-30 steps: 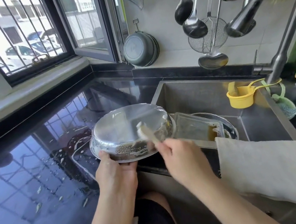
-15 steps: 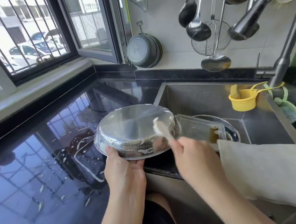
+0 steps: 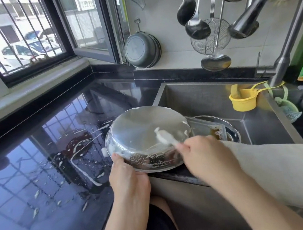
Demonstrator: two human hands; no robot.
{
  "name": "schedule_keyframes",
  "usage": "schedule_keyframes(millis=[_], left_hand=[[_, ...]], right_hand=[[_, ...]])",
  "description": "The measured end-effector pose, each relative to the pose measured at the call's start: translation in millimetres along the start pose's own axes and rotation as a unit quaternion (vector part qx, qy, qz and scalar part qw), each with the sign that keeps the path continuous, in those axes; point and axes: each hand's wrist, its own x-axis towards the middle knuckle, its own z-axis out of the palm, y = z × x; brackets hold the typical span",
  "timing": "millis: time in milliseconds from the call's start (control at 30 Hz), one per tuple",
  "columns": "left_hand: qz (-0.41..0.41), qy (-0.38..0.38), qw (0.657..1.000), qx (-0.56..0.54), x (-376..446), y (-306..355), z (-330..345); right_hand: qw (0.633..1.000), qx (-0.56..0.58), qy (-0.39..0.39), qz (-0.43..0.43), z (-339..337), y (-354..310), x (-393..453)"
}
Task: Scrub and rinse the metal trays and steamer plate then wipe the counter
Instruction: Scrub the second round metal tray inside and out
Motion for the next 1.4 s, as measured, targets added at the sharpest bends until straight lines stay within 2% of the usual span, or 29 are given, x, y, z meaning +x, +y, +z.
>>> schedule_keyframes(millis=[100,167,267,367,433,533,600,733,767,867,933,1033,1100,1167,1267,1400], left_hand=[[0.003,0.011,1.0,-0.024,4,0,-2],[0.01,0.029,0.999,-0.02,6,-3,1],[0.014,0.052,0.998,-0.013,6,-6,4],[-0.007,0.051,0.998,-0.023,2,-2,6],[-0.028,0.06,0.997,-0.035,-4,3,10],[-0.057,0.068,0.993,-0.081,2,8,15],[-0.054,0.064,0.993,-0.083,6,11,19],[-0.038,0.045,0.994,-0.088,2,16,27],[-0.041,0.041,0.995,-0.082,2,17,28],[-0.05,0.058,0.994,-0.079,12,18,27],[-0.046,0.061,0.994,-0.08,17,17,26],[-0.047,0.062,0.993,-0.088,16,13,27],[-0.038,0.057,0.991,-0.112,11,12,28],[-0.043,0.053,0.988,-0.141,10,12,30],[-0.081,0.007,0.984,-0.161,4,11,32],[-0.082,-0.026,0.979,-0.184,-8,17,34]], right_hand=[[0.997,-0.013,-0.001,0.07,-12,29,15],[0.999,0.0,0.007,0.04,-4,25,7],[0.999,0.044,-0.02,-0.003,6,14,-14],[0.995,0.07,-0.02,0.072,4,37,6],[0.993,0.074,0.016,0.086,4,43,11],[0.991,0.11,0.074,0.005,15,24,-7],[0.987,0.134,0.08,-0.031,19,20,-15],[0.983,0.132,0.089,0.087,15,41,3],[0.983,0.136,0.087,0.09,16,40,0],[0.987,0.151,0.055,0.001,23,15,-30],[0.988,0.147,0.03,-0.023,27,9,-37],[0.985,0.157,0.052,0.058,23,31,-12],[0.982,0.159,0.066,0.076,20,37,-4],[0.986,0.153,0.063,0.032,26,24,-13],[0.988,0.144,0.045,-0.037,34,5,-28],[0.989,0.124,0.073,0.034,15,38,-4]])
